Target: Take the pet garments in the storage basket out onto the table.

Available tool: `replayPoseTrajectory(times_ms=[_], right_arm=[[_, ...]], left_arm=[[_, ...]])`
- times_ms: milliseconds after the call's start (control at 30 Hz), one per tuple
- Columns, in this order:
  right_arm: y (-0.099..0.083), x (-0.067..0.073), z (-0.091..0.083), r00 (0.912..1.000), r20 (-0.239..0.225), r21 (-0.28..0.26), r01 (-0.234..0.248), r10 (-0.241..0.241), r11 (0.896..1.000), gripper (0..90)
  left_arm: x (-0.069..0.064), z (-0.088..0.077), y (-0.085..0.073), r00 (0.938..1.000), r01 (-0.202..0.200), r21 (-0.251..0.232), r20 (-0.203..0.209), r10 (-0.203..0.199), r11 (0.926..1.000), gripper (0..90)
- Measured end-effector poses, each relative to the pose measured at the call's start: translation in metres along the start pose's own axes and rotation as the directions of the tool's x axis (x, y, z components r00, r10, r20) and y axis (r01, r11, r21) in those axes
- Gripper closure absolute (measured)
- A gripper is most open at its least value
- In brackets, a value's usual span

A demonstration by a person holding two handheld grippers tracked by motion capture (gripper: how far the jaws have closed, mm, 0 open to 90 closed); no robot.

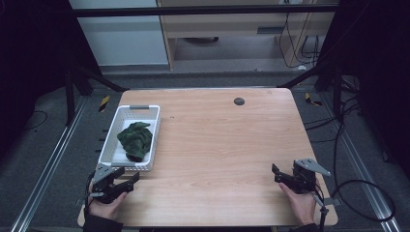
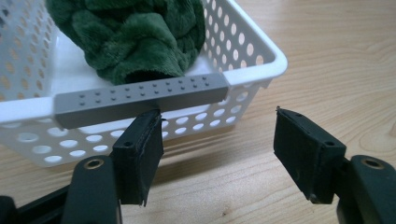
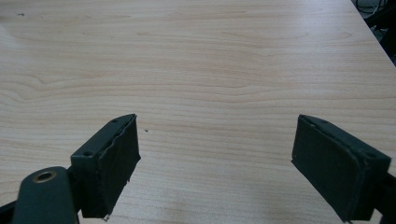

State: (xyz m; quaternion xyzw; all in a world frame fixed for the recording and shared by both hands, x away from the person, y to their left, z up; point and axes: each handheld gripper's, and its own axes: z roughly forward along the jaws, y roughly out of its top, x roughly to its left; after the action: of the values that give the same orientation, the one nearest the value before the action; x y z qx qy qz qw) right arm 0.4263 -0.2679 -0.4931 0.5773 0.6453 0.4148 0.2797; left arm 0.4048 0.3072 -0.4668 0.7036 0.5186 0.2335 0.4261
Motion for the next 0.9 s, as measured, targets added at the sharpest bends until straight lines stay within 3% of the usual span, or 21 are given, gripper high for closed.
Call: replayPoseTrajectory(times_ms=[167,367,600,900], right_arm=[[0.000,0.002,-0.001,0.9999,0.008,0.004,0.014,-0.014,1.000,14.5],[-0.001,0.003,0.000,0.9995,0.008,0.011,0.030,-0.030,1.000,13.8],[-0.001,0.003,0.000,0.9992,0.011,0.008,0.038,-0.038,0.999,13.8],[-0.001,0.005,-0.001,0.9987,0.003,0.007,0.050,-0.050,0.999,13.8]], left_arm=[[-0.003,-0.004,0.002,0.9998,0.017,0.009,-0.007,-0.017,0.9998,34.0],[-0.008,-0.009,0.004,0.9993,0.008,0.010,-0.036,-0.008,0.9999,34.4],[-0.006,-0.016,0.009,0.9984,0.022,-0.020,-0.051,-0.023,0.9995,34.2],[-0.004,-0.019,0.017,0.9984,0.035,-0.034,-0.044,-0.036,0.9988,33.3]])
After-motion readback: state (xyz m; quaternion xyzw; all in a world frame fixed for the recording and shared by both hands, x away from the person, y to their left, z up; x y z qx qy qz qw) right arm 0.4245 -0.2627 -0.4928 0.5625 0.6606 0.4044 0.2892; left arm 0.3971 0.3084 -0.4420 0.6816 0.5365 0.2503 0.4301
